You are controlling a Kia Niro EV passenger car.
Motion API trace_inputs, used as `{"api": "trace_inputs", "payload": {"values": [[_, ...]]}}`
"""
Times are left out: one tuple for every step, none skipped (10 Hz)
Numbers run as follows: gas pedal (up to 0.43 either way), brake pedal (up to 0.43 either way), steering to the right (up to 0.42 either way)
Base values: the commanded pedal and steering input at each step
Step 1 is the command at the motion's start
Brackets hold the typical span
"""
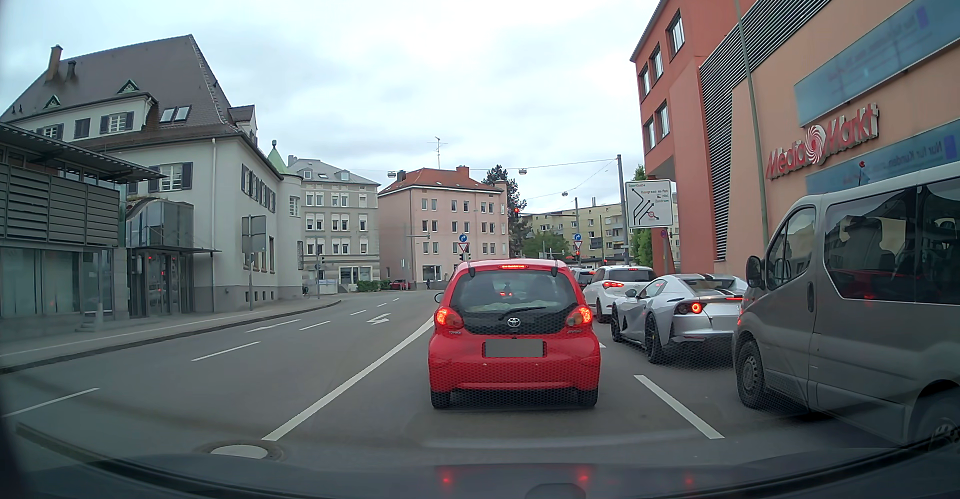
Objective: Follow the waypoints while adhering to traffic rules and regulations
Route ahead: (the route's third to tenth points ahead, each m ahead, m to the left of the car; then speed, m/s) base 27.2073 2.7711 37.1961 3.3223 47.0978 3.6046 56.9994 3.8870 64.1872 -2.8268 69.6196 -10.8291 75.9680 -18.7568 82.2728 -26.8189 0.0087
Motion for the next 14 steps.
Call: {"api": "trace_inputs", "payload": {"values": [[0.000,0.220,0.007],[0.000,0.220,0.007],[0.000,0.220,0.007],[0.000,0.220,0.007],[0.000,0.220,0.007],[0.000,0.220,0.007],[0.000,0.220,0.007],[0.000,0.220,0.007],[0.000,0.220,0.006],[0.000,0.220,0.007],[0.000,0.220,0.007],[0.000,0.220,0.007],[0.000,0.220,0.007],[0.000,0.220,0.007]]}}
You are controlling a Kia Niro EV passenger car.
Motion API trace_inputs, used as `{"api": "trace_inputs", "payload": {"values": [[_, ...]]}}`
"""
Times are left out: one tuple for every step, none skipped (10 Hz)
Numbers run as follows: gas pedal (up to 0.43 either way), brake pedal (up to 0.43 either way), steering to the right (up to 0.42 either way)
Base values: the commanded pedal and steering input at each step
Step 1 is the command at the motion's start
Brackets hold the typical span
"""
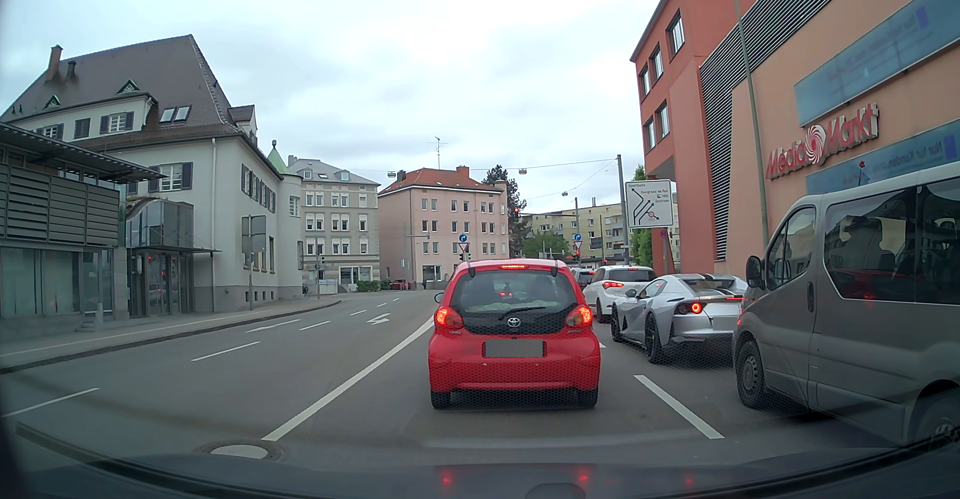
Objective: Follow the waypoints while adhering to traffic rules and regulations
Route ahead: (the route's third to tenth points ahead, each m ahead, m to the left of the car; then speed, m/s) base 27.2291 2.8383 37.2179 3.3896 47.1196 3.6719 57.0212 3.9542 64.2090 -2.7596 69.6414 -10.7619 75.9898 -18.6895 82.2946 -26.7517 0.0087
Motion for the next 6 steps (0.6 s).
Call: {"api": "trace_inputs", "payload": {"values": [[0.000,0.220,0.006],[0.000,0.220,0.007],[0.000,0.220,0.006],[0.000,0.220,0.006],[0.000,0.220,0.007],[0.000,0.220,0.007]]}}
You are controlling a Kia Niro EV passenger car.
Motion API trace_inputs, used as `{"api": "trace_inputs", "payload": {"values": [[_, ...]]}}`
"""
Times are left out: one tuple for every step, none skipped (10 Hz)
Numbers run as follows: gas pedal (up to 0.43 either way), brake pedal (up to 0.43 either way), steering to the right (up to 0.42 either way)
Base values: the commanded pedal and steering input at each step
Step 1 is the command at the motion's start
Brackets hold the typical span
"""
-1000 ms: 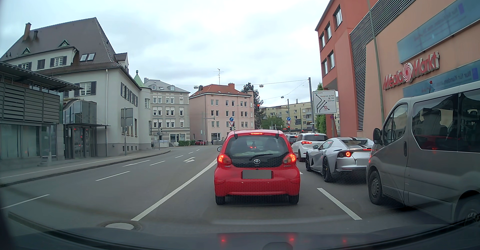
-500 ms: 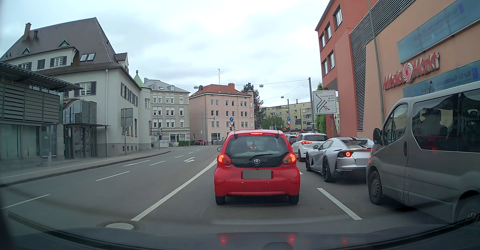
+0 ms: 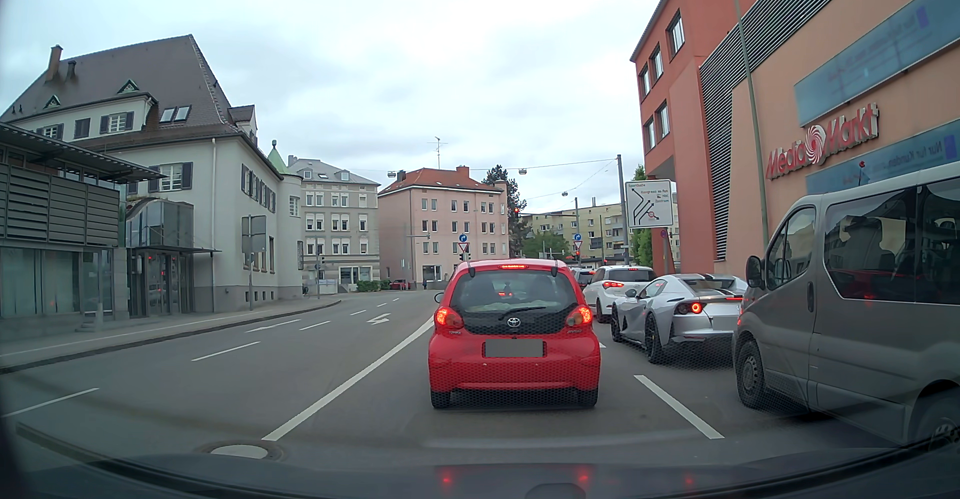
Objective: Follow the waypoints while adhering to traffic rules and regulations
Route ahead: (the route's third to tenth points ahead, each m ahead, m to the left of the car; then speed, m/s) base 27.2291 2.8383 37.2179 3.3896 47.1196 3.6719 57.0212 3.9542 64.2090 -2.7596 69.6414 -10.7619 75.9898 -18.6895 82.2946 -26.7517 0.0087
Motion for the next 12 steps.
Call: {"api": "trace_inputs", "payload": {"values": [[0.000,0.220,0.007],[0.000,0.220,0.007],[0.000,0.220,0.007],[0.000,0.220,0.007],[0.000,0.213,0.007],[0.000,0.220,0.007],[0.000,0.220,0.007],[0.000,0.213,0.007],[0.000,0.213,0.007],[0.000,0.213,0.007],[0.000,0.220,0.007],[0.000,0.213,0.007]]}}
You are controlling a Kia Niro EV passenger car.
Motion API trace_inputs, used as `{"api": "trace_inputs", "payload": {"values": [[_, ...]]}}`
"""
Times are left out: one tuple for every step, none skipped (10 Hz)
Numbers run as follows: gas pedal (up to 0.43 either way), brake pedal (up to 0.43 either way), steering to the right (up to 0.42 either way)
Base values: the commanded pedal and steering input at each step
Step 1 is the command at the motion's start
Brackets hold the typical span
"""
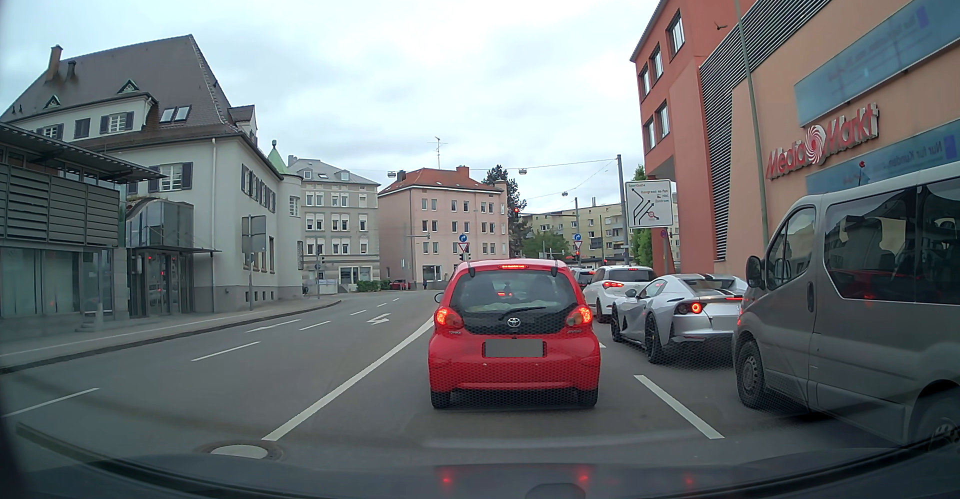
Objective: Follow the waypoints while adhering to traffic rules and regulations
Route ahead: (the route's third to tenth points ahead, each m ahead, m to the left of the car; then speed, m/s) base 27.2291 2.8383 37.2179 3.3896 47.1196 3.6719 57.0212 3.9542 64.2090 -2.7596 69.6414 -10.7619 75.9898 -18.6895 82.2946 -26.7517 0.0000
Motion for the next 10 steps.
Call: {"api": "trace_inputs", "payload": {"values": [[0.000,0.220,0.006],[0.000,0.220,0.007],[0.000,0.220,0.007],[0.000,0.220,0.007],[0.000,0.220,0.007],[0.000,0.220,0.007],[0.000,0.220,0.007],[0.000,0.220,0.007],[0.000,0.220,0.007],[0.000,0.213,0.007]]}}
